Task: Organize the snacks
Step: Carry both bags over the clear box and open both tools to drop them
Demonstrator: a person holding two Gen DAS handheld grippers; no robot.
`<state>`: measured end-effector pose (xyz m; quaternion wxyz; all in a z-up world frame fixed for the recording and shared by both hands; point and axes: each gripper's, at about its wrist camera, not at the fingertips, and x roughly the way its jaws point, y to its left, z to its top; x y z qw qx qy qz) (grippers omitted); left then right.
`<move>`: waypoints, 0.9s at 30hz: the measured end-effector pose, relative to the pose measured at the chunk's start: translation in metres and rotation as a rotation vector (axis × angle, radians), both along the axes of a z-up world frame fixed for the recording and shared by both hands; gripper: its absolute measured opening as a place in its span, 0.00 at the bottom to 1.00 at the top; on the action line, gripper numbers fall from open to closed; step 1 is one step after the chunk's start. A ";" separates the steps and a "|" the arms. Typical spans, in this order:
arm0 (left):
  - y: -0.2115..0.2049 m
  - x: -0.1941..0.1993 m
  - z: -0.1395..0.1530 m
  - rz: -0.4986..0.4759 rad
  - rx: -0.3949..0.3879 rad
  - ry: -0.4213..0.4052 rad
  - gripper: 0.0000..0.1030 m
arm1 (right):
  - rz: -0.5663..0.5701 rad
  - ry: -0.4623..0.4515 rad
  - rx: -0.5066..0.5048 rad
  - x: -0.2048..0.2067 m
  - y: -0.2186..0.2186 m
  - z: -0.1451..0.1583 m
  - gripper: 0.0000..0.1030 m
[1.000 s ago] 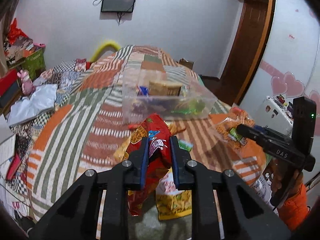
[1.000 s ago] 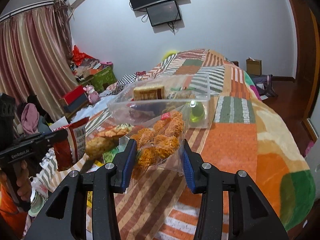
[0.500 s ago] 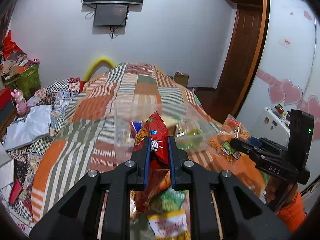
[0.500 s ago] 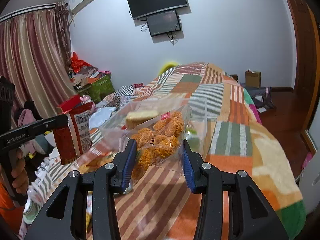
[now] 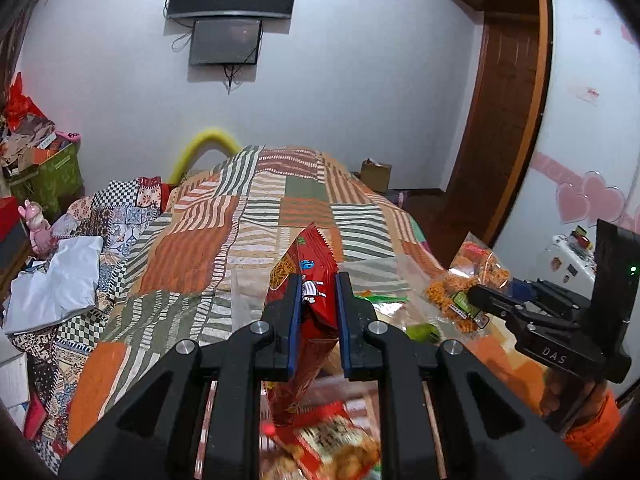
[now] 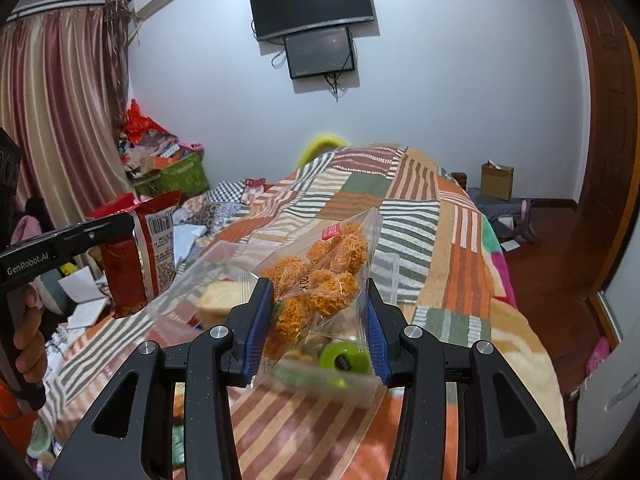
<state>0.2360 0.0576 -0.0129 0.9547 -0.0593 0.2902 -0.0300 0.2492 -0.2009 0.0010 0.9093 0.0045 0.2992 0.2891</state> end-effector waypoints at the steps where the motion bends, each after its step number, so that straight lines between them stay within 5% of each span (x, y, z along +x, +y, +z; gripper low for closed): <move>1: 0.001 0.008 -0.005 0.004 0.000 0.011 0.15 | -0.001 0.003 -0.013 0.006 0.003 -0.002 0.39; 23: 0.003 0.062 -0.065 0.018 0.037 0.120 0.15 | 0.058 0.102 -0.161 0.054 0.047 -0.048 0.41; 27: -0.001 0.062 -0.067 0.004 0.042 0.132 0.24 | 0.052 0.095 -0.181 0.055 0.050 -0.048 0.46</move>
